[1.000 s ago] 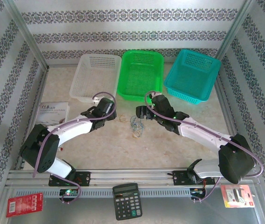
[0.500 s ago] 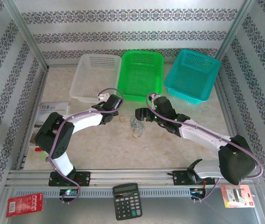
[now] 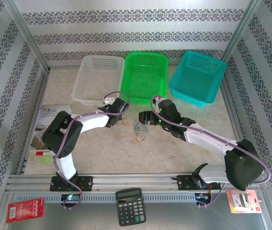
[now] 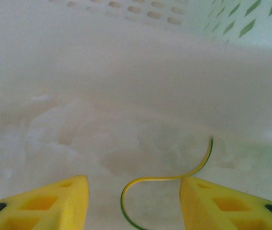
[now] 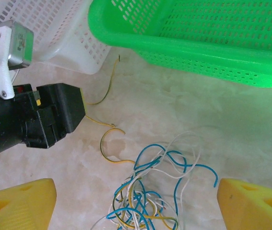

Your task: Untangle the cables

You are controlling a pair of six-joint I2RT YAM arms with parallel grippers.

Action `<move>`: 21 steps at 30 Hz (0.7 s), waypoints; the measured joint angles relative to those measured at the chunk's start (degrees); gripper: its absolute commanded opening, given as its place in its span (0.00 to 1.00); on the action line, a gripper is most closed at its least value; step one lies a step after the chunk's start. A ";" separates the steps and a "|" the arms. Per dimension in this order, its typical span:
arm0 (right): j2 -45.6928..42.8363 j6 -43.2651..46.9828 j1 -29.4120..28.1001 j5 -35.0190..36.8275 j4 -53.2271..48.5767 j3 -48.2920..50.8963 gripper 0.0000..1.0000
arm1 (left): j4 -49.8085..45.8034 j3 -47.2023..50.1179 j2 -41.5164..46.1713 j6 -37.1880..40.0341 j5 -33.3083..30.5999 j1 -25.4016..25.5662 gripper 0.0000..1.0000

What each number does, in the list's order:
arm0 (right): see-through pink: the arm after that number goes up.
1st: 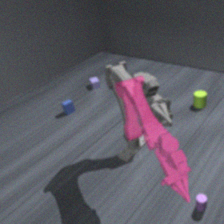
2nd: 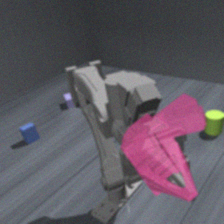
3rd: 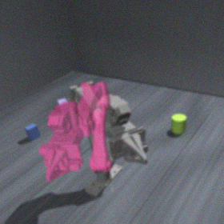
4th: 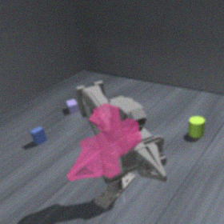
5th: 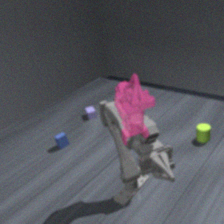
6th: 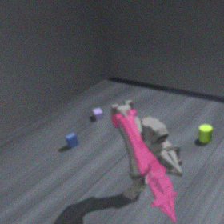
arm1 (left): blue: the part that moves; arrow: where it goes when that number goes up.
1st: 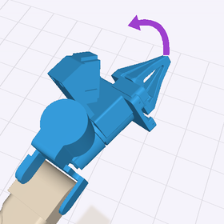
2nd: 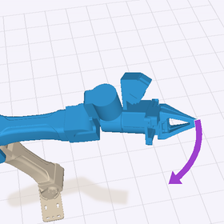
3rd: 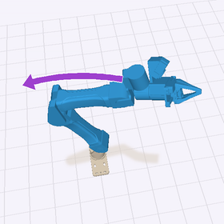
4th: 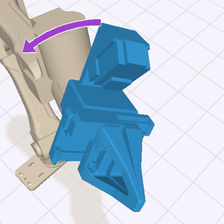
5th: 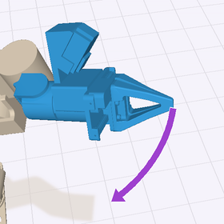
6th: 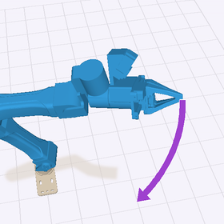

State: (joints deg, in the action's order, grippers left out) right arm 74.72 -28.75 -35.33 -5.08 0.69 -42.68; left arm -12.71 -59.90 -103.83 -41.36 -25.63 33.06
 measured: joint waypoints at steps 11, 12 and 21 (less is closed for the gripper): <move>0.00 -0.02 -0.02 -0.87 0.02 0.00 0.83 | -0.24 -1.90 -2.34 0.59 -0.35 0.00 0.44; 0.00 -0.02 -0.02 -1.03 0.02 0.00 0.82 | -0.31 -1.90 -2.36 0.57 -0.35 0.00 0.44; -0.02 -0.04 -0.02 -1.49 0.02 0.00 0.80 | -0.44 -2.05 -2.80 -0.04 -0.28 0.00 0.38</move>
State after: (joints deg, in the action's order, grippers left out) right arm 74.70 -28.80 -35.35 -6.57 0.71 -42.68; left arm -13.15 -61.95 -106.63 -41.41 -25.91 33.06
